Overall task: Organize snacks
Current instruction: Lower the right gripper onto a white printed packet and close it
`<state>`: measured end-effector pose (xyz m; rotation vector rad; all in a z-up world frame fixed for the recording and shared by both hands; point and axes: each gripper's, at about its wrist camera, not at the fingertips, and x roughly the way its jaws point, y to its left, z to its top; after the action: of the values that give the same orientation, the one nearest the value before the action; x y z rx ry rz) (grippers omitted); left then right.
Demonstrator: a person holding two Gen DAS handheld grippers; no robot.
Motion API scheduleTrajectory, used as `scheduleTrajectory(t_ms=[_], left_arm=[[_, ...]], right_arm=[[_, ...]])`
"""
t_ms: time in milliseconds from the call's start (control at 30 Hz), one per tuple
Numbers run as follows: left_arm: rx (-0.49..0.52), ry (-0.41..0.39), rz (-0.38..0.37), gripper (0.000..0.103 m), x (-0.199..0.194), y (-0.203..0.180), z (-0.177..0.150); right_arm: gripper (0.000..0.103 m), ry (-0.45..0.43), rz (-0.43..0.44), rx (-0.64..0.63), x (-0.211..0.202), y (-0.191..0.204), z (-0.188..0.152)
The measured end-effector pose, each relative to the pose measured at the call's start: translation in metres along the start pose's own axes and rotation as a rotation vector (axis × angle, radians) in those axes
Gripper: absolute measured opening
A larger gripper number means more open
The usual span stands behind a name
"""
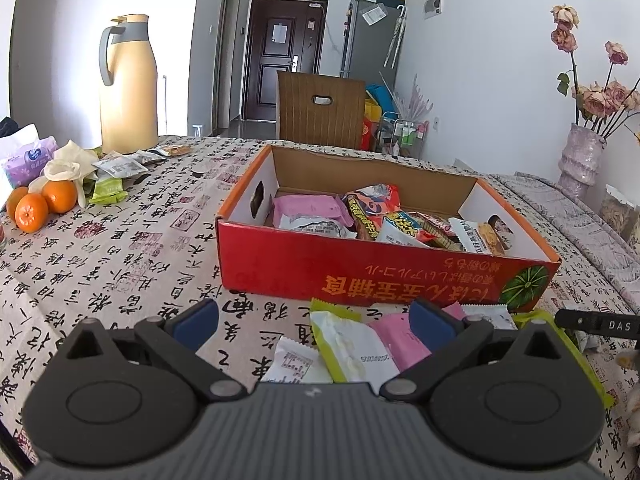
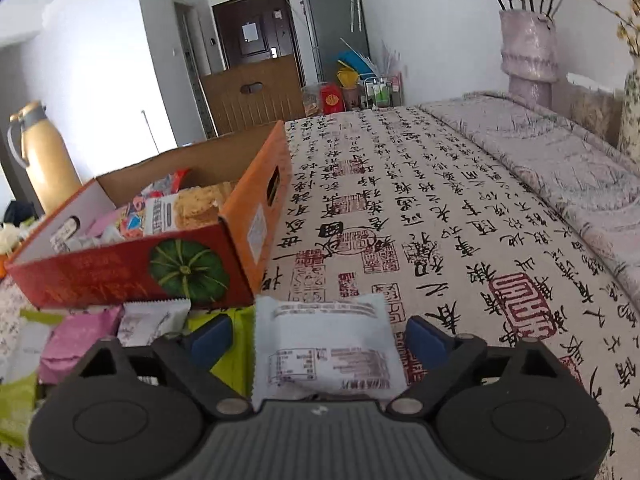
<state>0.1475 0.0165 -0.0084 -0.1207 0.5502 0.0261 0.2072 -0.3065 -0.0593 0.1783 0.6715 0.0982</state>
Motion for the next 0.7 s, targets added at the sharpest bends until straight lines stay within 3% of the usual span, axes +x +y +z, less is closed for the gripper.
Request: scheduleTrajectory(t_ms=[100, 333, 500, 700], left_arm=[[0.001, 0.003, -0.003, 0.103, 0.000, -0.001, -0.001], [0.003, 0.018, -0.002, 0.103, 0.000, -0.003, -0.001], [0.017, 0.049, -0.008, 0.103, -0.001, -0.010, -0.003], [0.081, 0.099, 0.039, 0.103, 0.003, -0.032, -0.008]], right_arm=[[0.065, 0.003, -0.001, 0.024, 0.000, -0.004, -0.001], [0.055, -0.024, 0.004, 0.037, -0.007, -0.009, -0.004], [0.053, -0.106, -0.020, 0.022, -0.018, -0.005, -0.007], [0.053, -0.198, -0.019, 0.006, -0.043, 0.000, -0.012]])
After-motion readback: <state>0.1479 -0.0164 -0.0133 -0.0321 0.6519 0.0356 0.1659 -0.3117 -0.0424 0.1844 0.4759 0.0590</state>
